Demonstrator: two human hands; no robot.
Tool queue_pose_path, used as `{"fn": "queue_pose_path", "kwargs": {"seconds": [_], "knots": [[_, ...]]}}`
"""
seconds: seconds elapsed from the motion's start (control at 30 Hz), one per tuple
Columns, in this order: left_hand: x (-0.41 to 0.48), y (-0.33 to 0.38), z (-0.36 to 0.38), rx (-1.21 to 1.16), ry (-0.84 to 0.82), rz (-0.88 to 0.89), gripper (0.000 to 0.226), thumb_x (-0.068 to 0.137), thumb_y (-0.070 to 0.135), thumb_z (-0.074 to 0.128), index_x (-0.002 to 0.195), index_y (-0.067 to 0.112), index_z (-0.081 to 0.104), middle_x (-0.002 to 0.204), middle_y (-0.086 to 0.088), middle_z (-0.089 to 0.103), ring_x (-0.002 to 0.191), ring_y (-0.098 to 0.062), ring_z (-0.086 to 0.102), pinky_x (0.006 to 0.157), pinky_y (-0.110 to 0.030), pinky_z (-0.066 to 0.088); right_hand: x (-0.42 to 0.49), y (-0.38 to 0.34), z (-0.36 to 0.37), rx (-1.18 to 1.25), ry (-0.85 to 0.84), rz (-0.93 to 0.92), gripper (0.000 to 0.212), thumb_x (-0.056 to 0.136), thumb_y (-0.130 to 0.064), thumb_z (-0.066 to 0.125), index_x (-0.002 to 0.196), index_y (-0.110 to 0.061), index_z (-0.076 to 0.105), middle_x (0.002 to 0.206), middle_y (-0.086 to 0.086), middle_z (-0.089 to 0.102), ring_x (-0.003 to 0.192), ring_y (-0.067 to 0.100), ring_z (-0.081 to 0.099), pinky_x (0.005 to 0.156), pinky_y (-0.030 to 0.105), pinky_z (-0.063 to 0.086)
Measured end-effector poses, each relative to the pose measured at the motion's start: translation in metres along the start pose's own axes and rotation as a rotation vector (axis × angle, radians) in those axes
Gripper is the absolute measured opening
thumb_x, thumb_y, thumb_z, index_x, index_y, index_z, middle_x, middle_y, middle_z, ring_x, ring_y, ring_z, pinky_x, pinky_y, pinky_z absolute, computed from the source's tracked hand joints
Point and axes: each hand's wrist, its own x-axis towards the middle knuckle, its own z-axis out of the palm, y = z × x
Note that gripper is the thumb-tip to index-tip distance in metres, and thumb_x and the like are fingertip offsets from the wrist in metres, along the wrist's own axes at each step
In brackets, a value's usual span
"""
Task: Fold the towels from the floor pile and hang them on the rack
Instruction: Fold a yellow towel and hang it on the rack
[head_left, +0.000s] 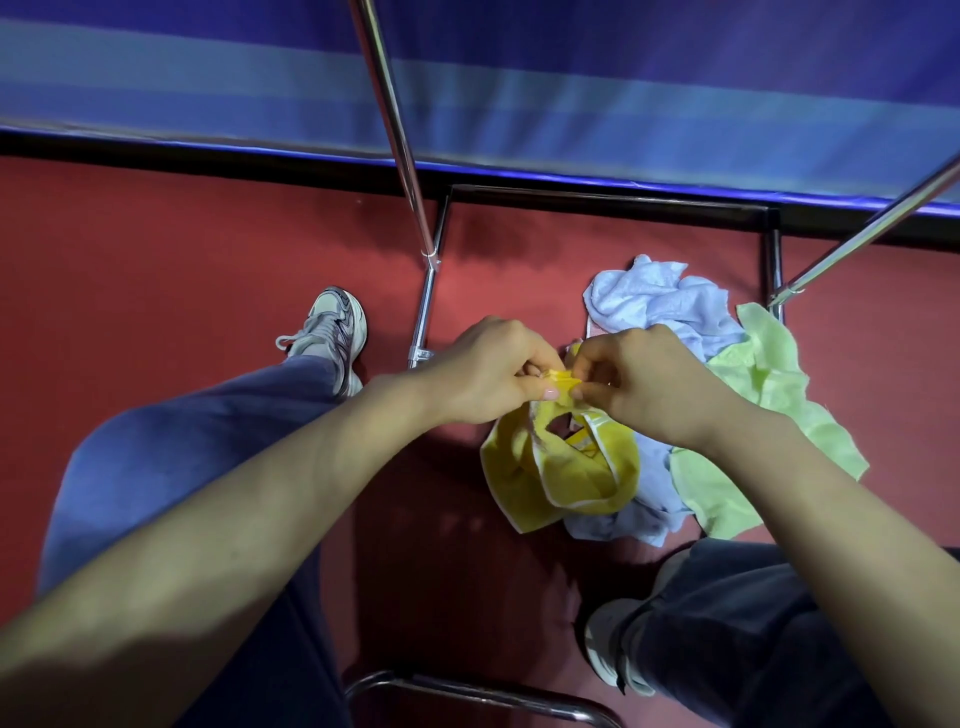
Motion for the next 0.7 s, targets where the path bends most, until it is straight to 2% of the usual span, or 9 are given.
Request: {"fn": "queue_pose_path", "kwargs": {"seconds": [0.03,0.1,0.2,0.27,0.33,0.43,0.5,0.57,0.7], "knots": [[0.000,0.001,0.000,-0.008,0.000,-0.003,0.008,0.084,0.020,0.073,0.087,0.013,0.076,0.076,-0.006,0.067,0.074,-0.022,0.062,0.073,-0.037,0.051,-0.001,0.003,0.001,-0.023,-0.015,0.028,0.007,0.082,-0.029,0.074,0.086,-0.028,0.069,0.070,-0.009,0.068,0.070,0.012,0.061,0.069,0.028,0.051],[0.000,0.002,-0.006,-0.023,0.023,-0.017,0.017,0.081,0.027,0.068,0.088,0.014,0.076,0.075,-0.007,0.067,0.070,-0.021,0.060,0.069,-0.032,0.051,-0.002,0.010,0.003,-0.108,-0.062,0.101,0.008,0.081,-0.029,0.070,0.089,-0.029,0.068,0.071,-0.007,0.062,0.075,0.020,0.058,0.069,0.036,0.052],[0.002,0.001,-0.029,-0.005,0.082,-0.071,0.018,0.077,0.025,0.065,0.085,0.013,0.076,0.064,-0.003,0.059,0.059,-0.007,0.047,0.061,-0.021,0.042,-0.003,0.025,0.006,-0.223,-0.053,0.295,0.003,0.082,-0.018,0.061,0.084,-0.018,0.063,0.082,0.010,0.064,0.080,0.033,0.057,0.064,0.035,0.046],[0.003,-0.005,-0.047,0.103,0.074,-0.154,0.009,0.079,0.019,0.068,0.083,0.017,0.076,0.061,0.002,0.058,0.059,-0.006,0.048,0.061,-0.022,0.040,-0.003,0.032,0.005,-0.218,0.030,0.374,0.009,0.083,-0.020,0.061,0.087,-0.014,0.067,0.086,0.013,0.066,0.083,0.035,0.059,0.063,0.033,0.044],[0.001,-0.012,-0.054,0.202,0.010,-0.255,0.007,0.080,0.019,0.069,0.080,0.021,0.075,0.062,0.006,0.060,0.061,-0.009,0.053,0.064,-0.025,0.045,-0.004,0.029,0.001,-0.227,0.105,0.382,0.013,0.085,-0.023,0.061,0.079,-0.013,0.065,0.076,0.010,0.064,0.076,0.033,0.057,0.057,0.032,0.040],[-0.003,-0.016,-0.049,0.221,-0.097,-0.341,0.009,0.071,0.027,0.063,0.074,0.023,0.071,0.062,0.007,0.064,0.070,-0.019,0.065,0.068,-0.032,0.055,-0.003,0.021,-0.003,-0.199,0.164,0.382,0.029,0.087,-0.021,0.059,0.060,-0.012,0.052,0.058,0.008,0.051,0.062,0.029,0.045,0.049,0.031,0.027],[-0.004,-0.013,-0.044,0.198,-0.164,-0.350,0.009,0.069,0.027,0.062,0.070,0.021,0.068,0.057,0.006,0.061,0.064,-0.019,0.063,0.067,-0.034,0.056,-0.001,0.022,-0.004,-0.200,0.172,0.364,0.023,0.087,-0.023,0.060,0.067,-0.011,0.064,0.061,0.010,0.056,0.063,0.031,0.048,0.051,0.033,0.035],[-0.005,-0.009,-0.041,0.182,-0.207,-0.333,0.007,0.075,0.017,0.065,0.069,0.016,0.066,0.054,0.007,0.055,0.057,-0.015,0.053,0.065,-0.033,0.051,-0.001,0.024,-0.004,-0.189,0.196,0.352,0.017,0.085,-0.022,0.063,0.078,-0.009,0.072,0.068,0.013,0.063,0.069,0.033,0.054,0.057,0.037,0.046],[-0.003,-0.007,-0.043,0.189,-0.218,-0.315,0.010,0.077,0.013,0.064,0.067,0.014,0.062,0.048,0.010,0.048,0.054,-0.013,0.046,0.065,-0.037,0.052,-0.001,0.019,-0.010,-0.174,0.295,0.295,0.017,0.080,-0.016,0.067,0.065,-0.007,0.070,0.061,0.015,0.063,0.061,0.034,0.057,0.056,0.039,0.048]]}}
